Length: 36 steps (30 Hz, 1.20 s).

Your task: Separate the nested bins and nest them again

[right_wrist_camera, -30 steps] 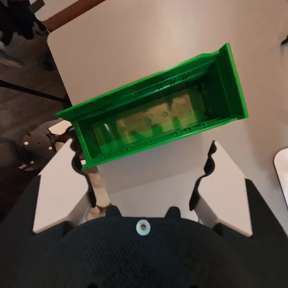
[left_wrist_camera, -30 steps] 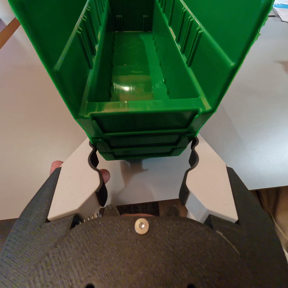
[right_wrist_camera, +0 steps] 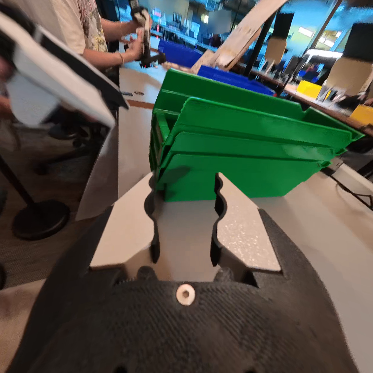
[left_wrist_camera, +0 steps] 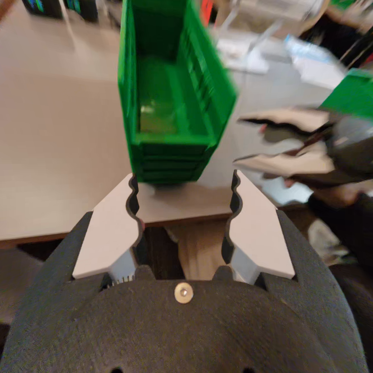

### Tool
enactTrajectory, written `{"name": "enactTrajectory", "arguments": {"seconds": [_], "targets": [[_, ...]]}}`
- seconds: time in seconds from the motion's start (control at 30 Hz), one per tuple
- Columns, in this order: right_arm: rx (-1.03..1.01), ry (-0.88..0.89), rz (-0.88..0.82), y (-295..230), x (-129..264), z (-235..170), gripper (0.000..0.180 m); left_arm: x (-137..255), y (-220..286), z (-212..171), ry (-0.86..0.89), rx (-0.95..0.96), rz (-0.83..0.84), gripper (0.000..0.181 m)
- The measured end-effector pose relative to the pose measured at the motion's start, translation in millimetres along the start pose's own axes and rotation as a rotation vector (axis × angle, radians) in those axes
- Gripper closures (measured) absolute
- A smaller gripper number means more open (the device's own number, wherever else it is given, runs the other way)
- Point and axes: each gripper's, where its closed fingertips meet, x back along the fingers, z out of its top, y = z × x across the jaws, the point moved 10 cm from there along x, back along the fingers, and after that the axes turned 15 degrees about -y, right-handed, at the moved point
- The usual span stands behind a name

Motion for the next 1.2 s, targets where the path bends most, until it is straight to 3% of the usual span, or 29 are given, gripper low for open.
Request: {"name": "enactTrajectory", "arguments": {"seconds": [0.03,0.2,0.27,0.37,0.47,0.5,0.53,0.73,0.83,0.87,0.9,0.93,1.1,1.2], "targets": [[-0.002,0.032,-0.005,-1.9,-0.7,-3.9,0.126,11.5,10.9,10.9,0.051,-0.012,0.009,0.089],[-0.04,0.166,-0.019,-6.5,-2.2,-16.6,0.136,17.4,36.5,99.5,-0.074,-0.166,0.221,0.08],[-0.035,0.233,-0.038,-8.6,2.3,-16.7,0.145,-5.7,34.4,133.7,-0.238,-0.263,0.286,0.069],[-0.004,0.22,-0.049,-12.6,0.7,-16.3,0.14,-45.4,17.6,173.6,-0.451,-0.34,0.427,0.07],[0.032,0.216,-0.071,-16.9,0.2,-16.2,0.14,-74.4,7.1,197.9,-0.561,-0.324,0.429,0.067],[0.045,0.225,-0.083,-18.7,1.1,-16.4,0.141,-82.1,8.0,201.7,-0.59,-0.3,0.389,0.068],[0.056,0.234,-0.095,-20.1,2.0,-16.7,0.142,-87.7,10.1,204.3,-0.616,-0.278,0.345,0.084],[0.083,0.248,-0.128,-23.5,3.3,-17.4,0.143,-102.6,16.6,206.4,-0.712,-0.236,0.244,0.126],[0.061,0.251,-0.128,-21.3,3.9,-17.4,0.143,-95.9,13.8,215.2,-0.685,-0.21,0.202,0.112],[0.052,0.254,-0.127,-20.4,4.2,-17.5,0.143,-92.1,14.0,218.7,-0.665,-0.206,0.173,0.085],[0.043,0.255,-0.125,-19.4,4.3,-17.5,0.143,-89.5,14.3,220.9,-0.653,-0.198,0.147,0.071],[0.035,0.253,-0.123,-18.6,4.2,-17.5,0.143,-88.7,15.0,221.2,-0.651,-0.192,0.124,0.08],[0.024,0.258,-0.12,-17.5,4.9,-17.7,0.143,-110.3,11.2,197.0,-0.793,-0.279,0.249,0.074],[0.04,0.263,-0.127,-19.5,5.4,-17.9,0.145,-116.0,10.6,196.3,-0.783,-0.287,0.287,0.077]]}}
